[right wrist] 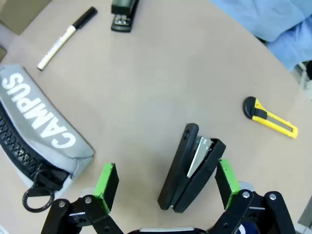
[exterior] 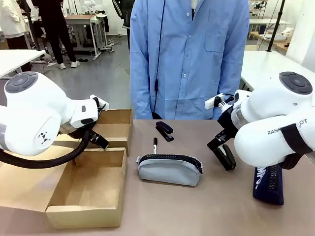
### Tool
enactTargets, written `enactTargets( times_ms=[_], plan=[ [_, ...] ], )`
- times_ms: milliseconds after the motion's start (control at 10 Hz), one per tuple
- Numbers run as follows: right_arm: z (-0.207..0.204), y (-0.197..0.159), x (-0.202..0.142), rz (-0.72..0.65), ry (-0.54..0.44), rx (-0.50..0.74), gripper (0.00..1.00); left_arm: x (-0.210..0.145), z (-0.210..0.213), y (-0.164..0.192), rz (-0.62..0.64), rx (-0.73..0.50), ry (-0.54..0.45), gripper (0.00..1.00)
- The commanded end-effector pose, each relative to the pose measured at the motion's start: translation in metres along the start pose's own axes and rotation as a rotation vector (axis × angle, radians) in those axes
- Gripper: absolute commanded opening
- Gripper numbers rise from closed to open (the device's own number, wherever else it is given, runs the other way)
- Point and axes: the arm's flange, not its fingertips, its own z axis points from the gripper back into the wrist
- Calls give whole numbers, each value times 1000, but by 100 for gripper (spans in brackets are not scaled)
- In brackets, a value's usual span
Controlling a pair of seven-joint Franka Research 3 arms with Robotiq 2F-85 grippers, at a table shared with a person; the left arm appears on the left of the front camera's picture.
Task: Place items inside the box.
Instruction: Pick up a Pencil pouch or Stapler and place it inside the Mailer Box closest to the robot.
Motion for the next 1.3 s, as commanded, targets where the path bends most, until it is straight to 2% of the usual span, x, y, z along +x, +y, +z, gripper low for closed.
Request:
enactTargets(
  times_ms=[0, 1200],
  plan=[
    [0, 0, 0, 0, 0, 0, 100, 0, 0, 0, 0, 0, 0, 100],
    [0, 0, 0, 0, 0, 0, 100, 0, 0, 0, 0, 0, 0, 100]
  ],
)
